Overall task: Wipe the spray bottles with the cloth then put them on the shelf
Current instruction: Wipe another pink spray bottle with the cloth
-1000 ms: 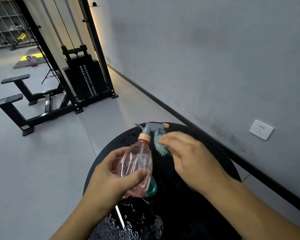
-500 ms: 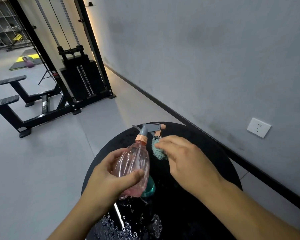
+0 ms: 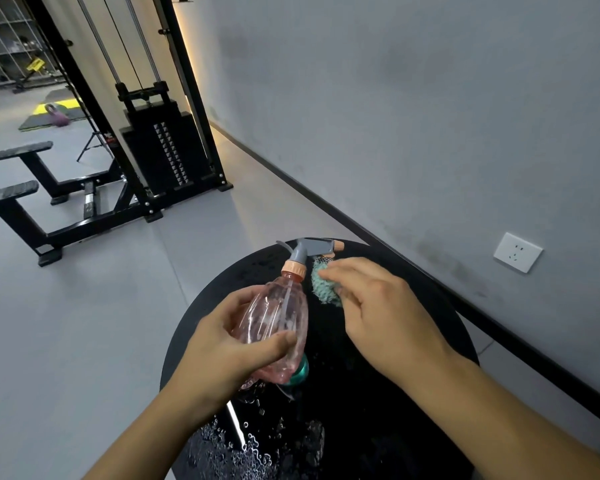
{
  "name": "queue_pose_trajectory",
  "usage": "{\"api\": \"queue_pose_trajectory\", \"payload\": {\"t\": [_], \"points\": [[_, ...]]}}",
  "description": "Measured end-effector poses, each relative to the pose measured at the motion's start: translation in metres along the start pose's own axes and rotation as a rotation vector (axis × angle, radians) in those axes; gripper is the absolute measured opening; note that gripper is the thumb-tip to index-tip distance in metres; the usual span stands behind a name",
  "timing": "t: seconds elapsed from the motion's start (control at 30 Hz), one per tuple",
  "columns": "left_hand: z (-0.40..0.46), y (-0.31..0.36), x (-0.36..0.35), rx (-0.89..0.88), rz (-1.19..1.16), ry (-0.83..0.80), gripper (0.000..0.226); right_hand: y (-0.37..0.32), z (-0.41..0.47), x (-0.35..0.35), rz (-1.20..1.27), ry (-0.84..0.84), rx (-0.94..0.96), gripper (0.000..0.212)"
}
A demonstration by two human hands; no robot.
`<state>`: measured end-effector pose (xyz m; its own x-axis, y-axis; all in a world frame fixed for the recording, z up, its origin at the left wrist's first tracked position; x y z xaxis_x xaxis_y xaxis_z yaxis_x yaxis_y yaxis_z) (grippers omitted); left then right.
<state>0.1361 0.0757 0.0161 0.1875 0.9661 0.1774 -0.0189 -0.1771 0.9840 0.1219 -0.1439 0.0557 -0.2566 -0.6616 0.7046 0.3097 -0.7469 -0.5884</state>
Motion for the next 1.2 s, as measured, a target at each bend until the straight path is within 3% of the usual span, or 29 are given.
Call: {"api": "queue_pose_trajectory", "payload": {"t": [0.2, 0.37, 0.53, 0.73, 0.9, 1.07, 1.2], "points": [[0.002, 0.001, 0.003, 0.000, -0.039, 0.053, 0.086, 0.000, -0.006, -0.002, 0.004, -0.059, -0.005, 0.040], [0.003, 0.006, -0.008, 0.000, -0.040, 0.014, 0.087, 0.001, -0.005, 0.007, 0.049, 0.051, -0.026, 0.039], [0.002, 0.006, -0.003, -0.020, -0.022, 0.057, 0.086, 0.000, -0.006, 0.005, 0.065, 0.009, -0.032, 0.040], [0.002, 0.004, -0.003, 0.013, -0.062, 0.045, 0.085, -0.003, -0.004, 0.009, 0.072, 0.089, -0.010, 0.038], [0.006, -0.001, 0.003, 0.039, -0.115, 0.079, 0.093, -0.004, -0.009, 0.005, 0.063, -0.009, -0.012, 0.040], [0.004, -0.002, 0.000, 0.040, 0.079, 0.028, 0.079, -0.005, -0.005, 0.010, 0.111, 0.055, -0.007, 0.036], [0.002, 0.004, 0.005, -0.087, 0.315, 0.082, 0.078, -0.005, -0.001, 0.021, 0.155, 0.176, 0.015, 0.034]]}}
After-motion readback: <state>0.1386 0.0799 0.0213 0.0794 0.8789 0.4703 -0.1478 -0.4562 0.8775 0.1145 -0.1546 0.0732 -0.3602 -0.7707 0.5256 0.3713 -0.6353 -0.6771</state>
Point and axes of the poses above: each hand's wrist, its own z-axis towards the middle knuckle, its own x-axis out of the back of the hand, y = z × x, the point moved 5 cm from there along z, towards the middle knuckle
